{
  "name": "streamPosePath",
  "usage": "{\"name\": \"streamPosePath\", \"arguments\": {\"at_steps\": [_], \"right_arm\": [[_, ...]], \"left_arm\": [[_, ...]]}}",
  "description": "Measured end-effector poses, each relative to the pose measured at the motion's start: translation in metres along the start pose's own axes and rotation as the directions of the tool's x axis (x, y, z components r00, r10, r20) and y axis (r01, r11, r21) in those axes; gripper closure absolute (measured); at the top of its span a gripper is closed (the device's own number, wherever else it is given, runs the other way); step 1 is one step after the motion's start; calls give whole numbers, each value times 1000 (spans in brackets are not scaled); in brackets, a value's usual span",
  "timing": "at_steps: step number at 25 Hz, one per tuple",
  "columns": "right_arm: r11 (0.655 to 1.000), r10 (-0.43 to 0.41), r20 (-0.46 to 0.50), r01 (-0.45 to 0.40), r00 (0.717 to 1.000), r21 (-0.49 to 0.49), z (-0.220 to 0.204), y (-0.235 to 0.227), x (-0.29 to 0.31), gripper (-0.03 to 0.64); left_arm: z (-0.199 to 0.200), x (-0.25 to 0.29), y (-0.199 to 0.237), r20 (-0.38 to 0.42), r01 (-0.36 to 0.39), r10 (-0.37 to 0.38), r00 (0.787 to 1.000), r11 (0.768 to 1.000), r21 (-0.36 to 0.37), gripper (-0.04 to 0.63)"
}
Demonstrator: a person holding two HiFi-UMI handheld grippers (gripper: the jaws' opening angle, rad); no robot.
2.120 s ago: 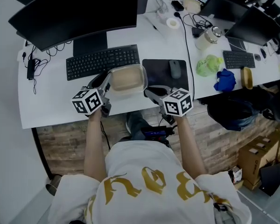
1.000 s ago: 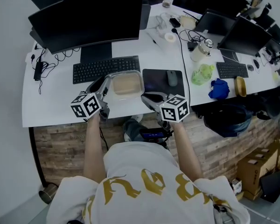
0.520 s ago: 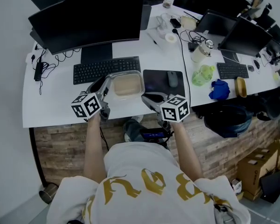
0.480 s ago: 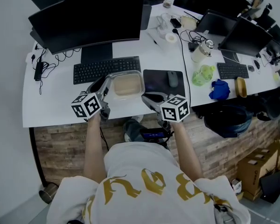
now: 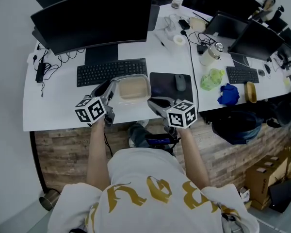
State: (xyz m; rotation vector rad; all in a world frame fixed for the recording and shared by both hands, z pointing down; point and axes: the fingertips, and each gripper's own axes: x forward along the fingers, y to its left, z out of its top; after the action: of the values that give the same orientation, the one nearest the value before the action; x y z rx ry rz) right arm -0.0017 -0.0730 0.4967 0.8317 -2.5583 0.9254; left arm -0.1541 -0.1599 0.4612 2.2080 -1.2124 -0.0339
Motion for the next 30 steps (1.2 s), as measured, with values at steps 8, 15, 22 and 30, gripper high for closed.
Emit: {"name": "streamPosePath", "arguments": {"at_steps": [8, 15, 22, 30], "right_arm": [[1000, 2, -7, -2, 1000, 1, -3, 2, 1, 572], [1000, -6, -10, 6, 1000, 13, -6, -2, 1, 572], [1000, -6, -13, 6, 1000, 18, -7, -4, 2, 572], [1000, -7, -17, 7, 1000, 16, -7, -6, 3, 572]], "left_arm": [[-1, 0, 1, -6, 3, -3, 1000, 1000, 3, 506], [-6, 2, 2, -18, 4, -4, 1000, 1000, -4, 506], [-8, 4, 3, -20, 5, -5, 1000, 1000, -6, 506], [-9, 5, 4, -22, 5, -5, 1000, 1000, -12, 506]]}}
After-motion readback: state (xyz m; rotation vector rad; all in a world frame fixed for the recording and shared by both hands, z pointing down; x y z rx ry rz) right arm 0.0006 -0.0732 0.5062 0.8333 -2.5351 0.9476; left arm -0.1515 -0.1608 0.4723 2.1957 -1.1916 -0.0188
